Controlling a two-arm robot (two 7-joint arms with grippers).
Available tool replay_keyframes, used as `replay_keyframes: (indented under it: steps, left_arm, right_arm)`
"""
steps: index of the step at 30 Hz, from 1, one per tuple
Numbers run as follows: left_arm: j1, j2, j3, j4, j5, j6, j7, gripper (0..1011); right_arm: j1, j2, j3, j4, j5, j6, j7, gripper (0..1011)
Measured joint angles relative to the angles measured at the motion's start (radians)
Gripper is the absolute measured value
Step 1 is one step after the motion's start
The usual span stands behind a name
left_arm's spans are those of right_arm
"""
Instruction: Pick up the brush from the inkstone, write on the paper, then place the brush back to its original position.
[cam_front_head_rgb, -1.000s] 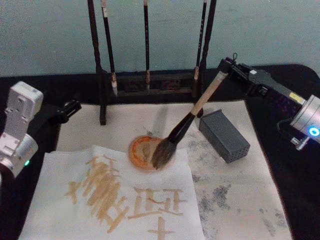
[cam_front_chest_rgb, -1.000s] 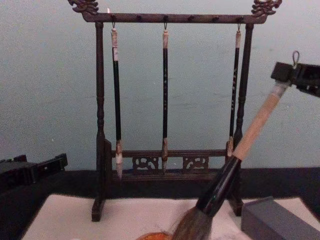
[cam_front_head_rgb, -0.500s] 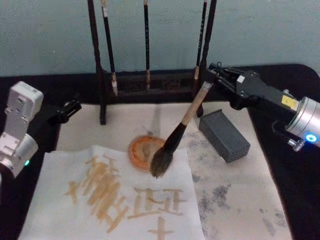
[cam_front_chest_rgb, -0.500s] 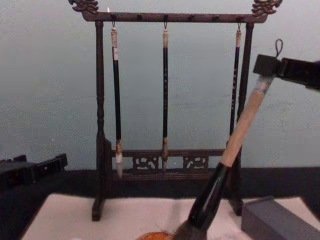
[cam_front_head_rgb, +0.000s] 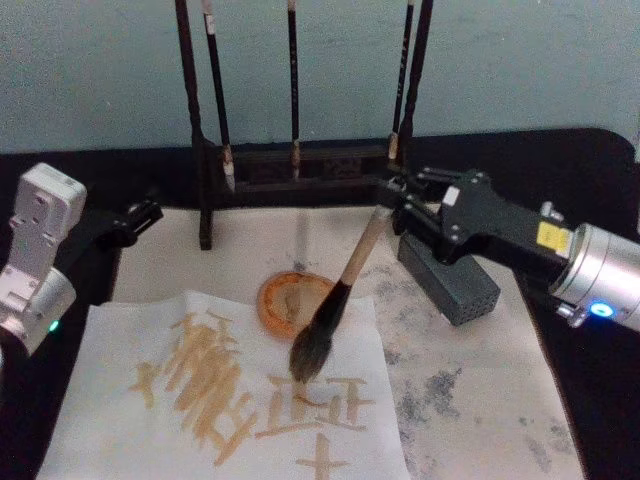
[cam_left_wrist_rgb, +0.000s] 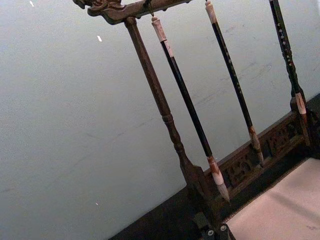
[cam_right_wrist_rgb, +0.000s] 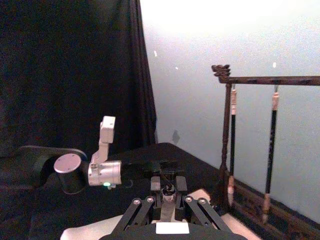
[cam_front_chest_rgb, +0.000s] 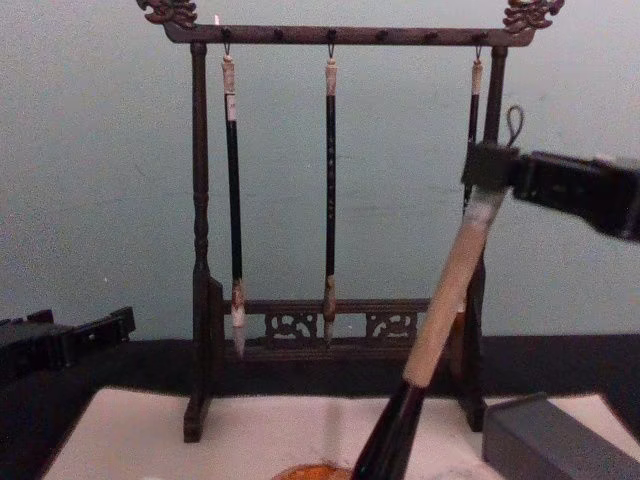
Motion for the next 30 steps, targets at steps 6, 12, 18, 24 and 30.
replay_keyframes:
  steps: [6, 12, 18, 24, 30]
  left_arm:
    - [0.0, 0.0, 0.0, 0.0, 0.0, 0.0, 0.0, 1002]
    - [0.0, 0.0, 0.0, 0.0, 0.0, 0.0, 0.0, 1002]
    - [0.0, 0.0, 0.0, 0.0, 0.0, 0.0, 0.0, 1002]
    - [0.0, 0.0, 0.0, 0.0, 0.0, 0.0, 0.0, 1002]
    - [0.0, 0.0, 0.0, 0.0, 0.0, 0.0, 0.0, 1002]
  right_arm:
    - [-0.007, -0.024, -0.012, 0.002, -0.033, -0.006, 0.007, 178]
    - [-0.009, -0.048, -0.019, 0.008, -0.064, -0.007, 0.017, 178]
    - [-0.012, -0.058, -0.019, 0.011, -0.092, -0.009, 0.021, 178]
    - [-0.019, -0.059, -0.005, 0.017, -0.116, -0.012, 0.022, 178]
    - [-0.027, -0.061, 0.017, 0.024, -0.122, -0.011, 0.022, 179]
